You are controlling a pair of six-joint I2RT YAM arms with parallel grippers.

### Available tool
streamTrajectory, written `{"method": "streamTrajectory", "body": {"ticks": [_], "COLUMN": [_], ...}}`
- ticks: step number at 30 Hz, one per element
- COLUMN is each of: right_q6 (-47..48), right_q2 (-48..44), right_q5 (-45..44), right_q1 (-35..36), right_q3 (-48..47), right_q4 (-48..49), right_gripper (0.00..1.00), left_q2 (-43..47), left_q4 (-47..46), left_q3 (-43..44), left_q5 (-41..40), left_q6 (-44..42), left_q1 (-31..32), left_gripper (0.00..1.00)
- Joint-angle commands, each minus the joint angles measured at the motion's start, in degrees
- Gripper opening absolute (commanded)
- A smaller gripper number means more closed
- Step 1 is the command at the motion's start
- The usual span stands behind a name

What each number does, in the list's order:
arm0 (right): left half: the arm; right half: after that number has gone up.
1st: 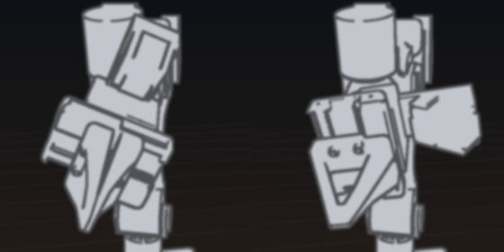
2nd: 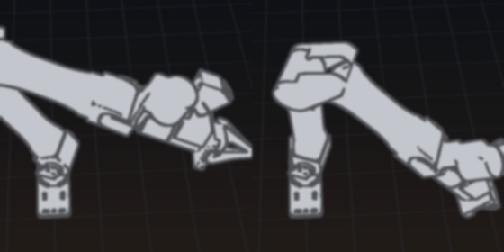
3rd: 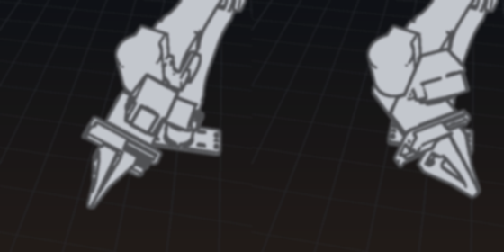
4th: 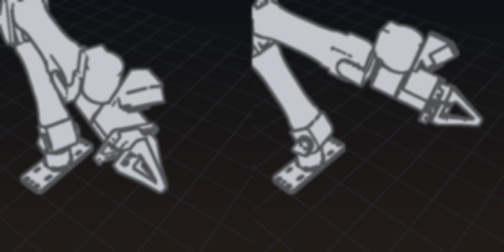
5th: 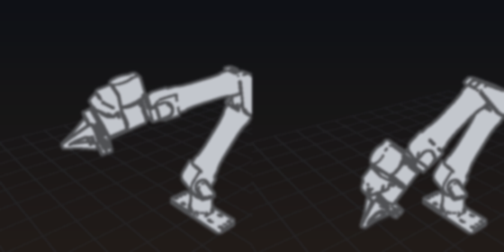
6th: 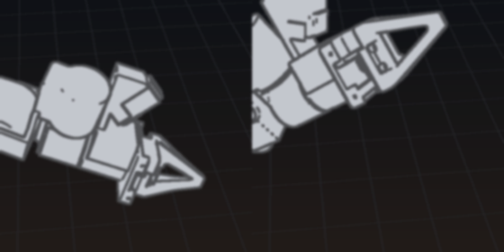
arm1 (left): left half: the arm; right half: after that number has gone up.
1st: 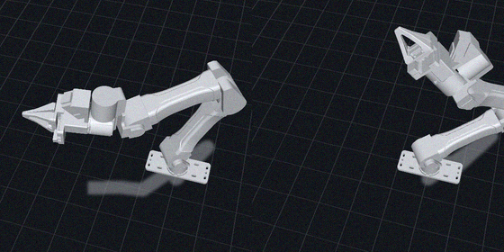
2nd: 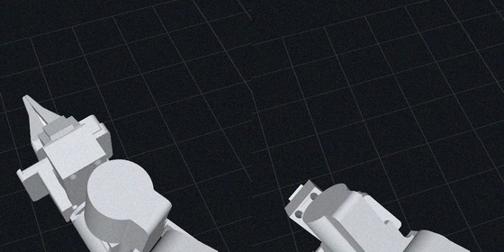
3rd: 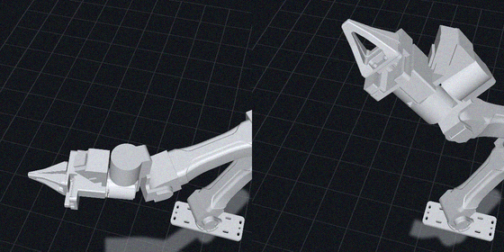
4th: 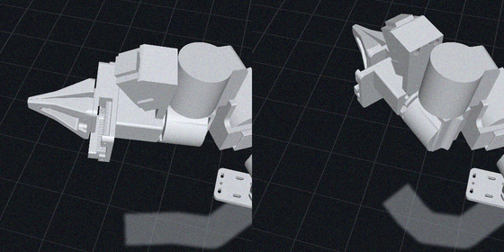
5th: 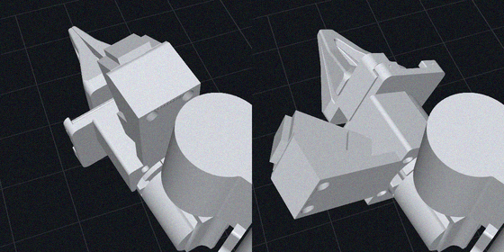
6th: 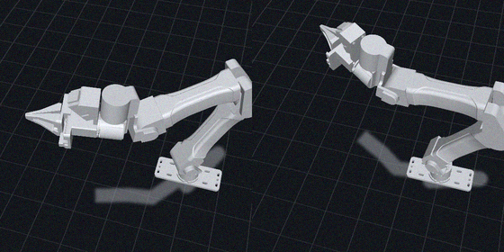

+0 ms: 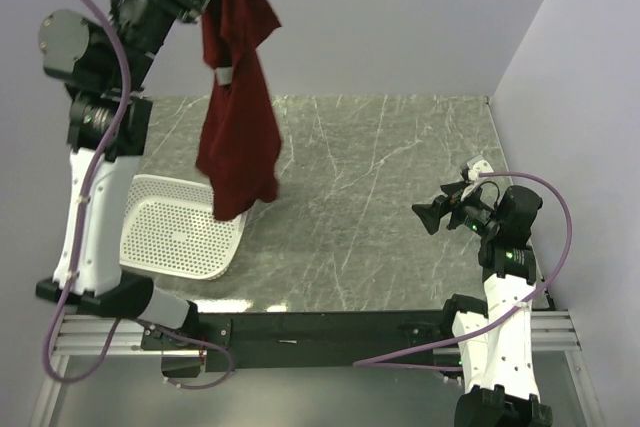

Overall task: Fold and stack the t-shirts
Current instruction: Move the tshirt to the center of the board

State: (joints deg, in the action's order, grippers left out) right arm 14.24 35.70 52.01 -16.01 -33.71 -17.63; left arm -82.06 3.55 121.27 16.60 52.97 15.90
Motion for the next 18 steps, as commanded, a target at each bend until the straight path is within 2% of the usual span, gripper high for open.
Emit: {"method": "streamTrajectory", "body": {"ticks": [1,5,7,10,14,18], "right_q6": [0.4,0.4,0.5,0.5,0.5,0.5], "right_q2": [0.0,0.2,0.3,-0.1,-0.4,-0.1], "right_q5": [0.4,0.5,0.4,0.2,0.1,0.0], "right_q1": [-0.2,-0.2,-0.2,-0.2,-0.1,-0.2], "right_q3": [-1.6,-1.6,-1.7,-1.7,-1.7,-1.7], "right_q4": [1.3,1.4,1.3,1.3,1.4,1.2], "right_gripper": [1.00,1.00,1.00,1.00,1.00,1.00], "left_q2": [-6.7,-12.3,-13.1,-11.0,-7.5,-7.7], "left_q4": [-9.9,-13.8,-14.3,-13.6,-14.5,-12.9], "left_q3": [8.3,18.0,18.1,13.0,1.8,0.1], "left_q5": [1.2,-2.4,-3.9,-5.6,-5.1,-1.9], "left_q6": [6.7,8.1,8.5,6.9,6.0,5.4], "left_q1": [3.3,8.3,9.0,9.6,9.8,11.3], "left_gripper": [0.01,0.01,0.01,0.01,0.01,0.01]}}
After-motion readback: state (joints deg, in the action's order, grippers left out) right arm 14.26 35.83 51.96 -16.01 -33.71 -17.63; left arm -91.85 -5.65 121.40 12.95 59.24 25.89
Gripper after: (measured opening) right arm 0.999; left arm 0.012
